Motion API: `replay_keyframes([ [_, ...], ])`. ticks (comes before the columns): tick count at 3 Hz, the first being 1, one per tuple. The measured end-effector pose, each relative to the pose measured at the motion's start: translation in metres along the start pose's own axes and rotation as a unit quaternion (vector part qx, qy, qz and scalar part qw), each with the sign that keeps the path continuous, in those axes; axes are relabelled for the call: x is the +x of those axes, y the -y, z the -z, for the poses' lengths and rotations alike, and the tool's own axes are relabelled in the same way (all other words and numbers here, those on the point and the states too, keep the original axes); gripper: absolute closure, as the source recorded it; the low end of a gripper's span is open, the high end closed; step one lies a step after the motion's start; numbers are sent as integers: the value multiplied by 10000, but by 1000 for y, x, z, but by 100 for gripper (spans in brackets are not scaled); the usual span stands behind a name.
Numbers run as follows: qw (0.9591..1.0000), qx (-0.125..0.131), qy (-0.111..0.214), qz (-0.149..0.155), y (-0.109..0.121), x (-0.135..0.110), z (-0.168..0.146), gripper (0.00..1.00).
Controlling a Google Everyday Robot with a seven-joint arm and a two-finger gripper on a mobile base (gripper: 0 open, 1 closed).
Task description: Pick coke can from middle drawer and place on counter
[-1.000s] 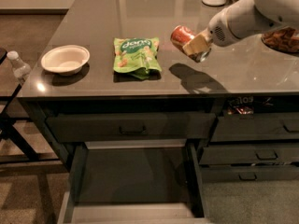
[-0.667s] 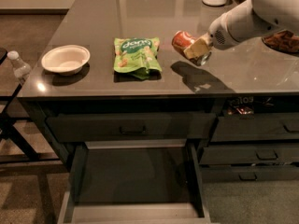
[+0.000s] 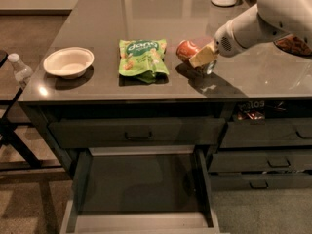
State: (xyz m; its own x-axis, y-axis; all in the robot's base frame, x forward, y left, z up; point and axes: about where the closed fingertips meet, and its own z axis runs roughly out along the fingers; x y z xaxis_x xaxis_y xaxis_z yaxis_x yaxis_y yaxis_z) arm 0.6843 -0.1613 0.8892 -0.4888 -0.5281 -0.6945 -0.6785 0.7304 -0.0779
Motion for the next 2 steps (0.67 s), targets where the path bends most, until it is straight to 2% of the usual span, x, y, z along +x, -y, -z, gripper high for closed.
replay_keyframes([
  [1, 9996, -257, -118, 35, -8, 10, -10, 100],
  [2, 9991, -374, -154, 83, -12, 14, -14, 100],
])
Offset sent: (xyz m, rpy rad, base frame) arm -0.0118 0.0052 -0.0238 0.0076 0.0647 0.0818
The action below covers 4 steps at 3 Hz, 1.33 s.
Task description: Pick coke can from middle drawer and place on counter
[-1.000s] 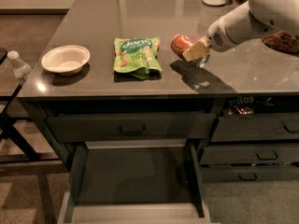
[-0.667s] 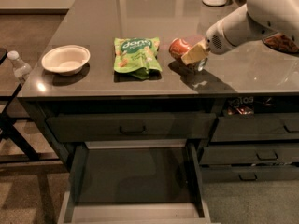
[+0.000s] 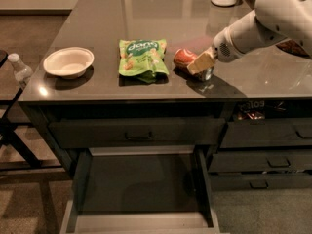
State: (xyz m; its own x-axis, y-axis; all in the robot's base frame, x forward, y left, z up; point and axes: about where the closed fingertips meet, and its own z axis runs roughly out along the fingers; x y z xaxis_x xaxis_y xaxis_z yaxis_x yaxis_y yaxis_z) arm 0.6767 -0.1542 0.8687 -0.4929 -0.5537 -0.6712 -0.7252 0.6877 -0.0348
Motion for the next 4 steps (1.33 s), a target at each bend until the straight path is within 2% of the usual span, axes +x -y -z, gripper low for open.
replay_keyframes([
  [1, 10000, -5, -2, 3, 0, 0, 0, 83],
  [4, 10000, -6, -2, 3, 0, 0, 0, 13],
])
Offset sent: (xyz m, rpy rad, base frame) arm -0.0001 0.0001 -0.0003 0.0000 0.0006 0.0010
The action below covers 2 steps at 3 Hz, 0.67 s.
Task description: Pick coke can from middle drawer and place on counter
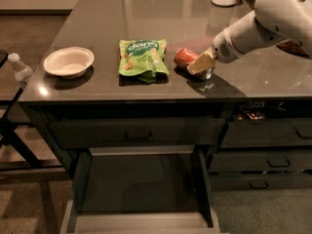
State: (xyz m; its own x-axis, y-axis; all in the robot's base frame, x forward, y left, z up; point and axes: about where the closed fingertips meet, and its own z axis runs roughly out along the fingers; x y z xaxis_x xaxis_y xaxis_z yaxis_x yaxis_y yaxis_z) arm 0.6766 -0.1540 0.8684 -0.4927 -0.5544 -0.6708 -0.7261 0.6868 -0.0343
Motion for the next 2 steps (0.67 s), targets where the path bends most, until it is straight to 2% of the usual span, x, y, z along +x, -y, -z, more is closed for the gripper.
replay_keyframes([
  [1, 10000, -1, 0, 0, 0, 0, 0, 0],
  [2, 10000, -1, 0, 0, 0, 0, 0, 0],
])
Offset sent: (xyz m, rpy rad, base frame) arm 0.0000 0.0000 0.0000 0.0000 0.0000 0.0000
